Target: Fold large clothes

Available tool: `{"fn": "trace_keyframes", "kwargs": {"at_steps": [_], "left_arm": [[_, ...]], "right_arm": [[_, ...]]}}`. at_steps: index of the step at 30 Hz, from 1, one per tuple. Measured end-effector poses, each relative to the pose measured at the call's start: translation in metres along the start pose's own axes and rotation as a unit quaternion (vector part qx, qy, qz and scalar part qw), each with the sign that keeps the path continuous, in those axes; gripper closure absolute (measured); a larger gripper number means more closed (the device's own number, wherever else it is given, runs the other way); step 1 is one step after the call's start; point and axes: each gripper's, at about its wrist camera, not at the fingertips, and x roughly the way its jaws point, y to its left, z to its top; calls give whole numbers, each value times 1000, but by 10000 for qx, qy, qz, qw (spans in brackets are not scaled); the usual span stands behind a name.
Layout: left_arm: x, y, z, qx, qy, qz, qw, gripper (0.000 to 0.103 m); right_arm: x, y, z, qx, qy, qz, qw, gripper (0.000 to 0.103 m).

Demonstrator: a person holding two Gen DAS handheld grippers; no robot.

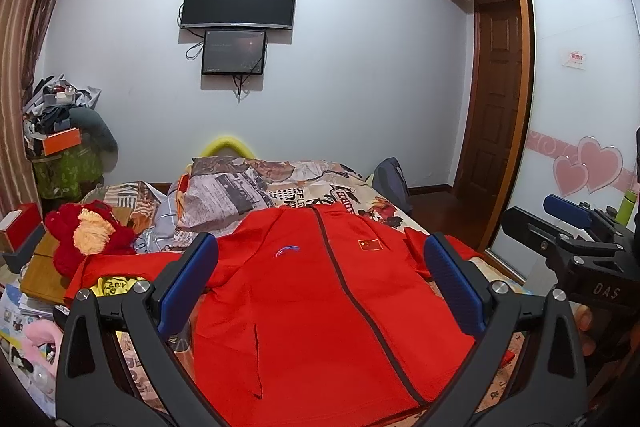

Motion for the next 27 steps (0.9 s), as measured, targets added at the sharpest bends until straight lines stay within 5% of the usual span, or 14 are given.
{"fn": "trace_keyframes", "kwargs": {"at_steps": [6,17,22,27], "left_arm": [[26,20,8,-96,162,56,9998,0],[118,123,15,-566,767,855,9918,0],[163,187,4,-1089,1176,751,9842,0],[212,249,-22,-1505,1793,1014,9669,0]], "right_arm": [[23,-7,4,51,80,25,10000,0],[97,-7,17,-255,119,-116,9995,0],[150,-7,20,-219,508,171,9983,0],[202,-8,16,-233,904,303,9952,0]]}}
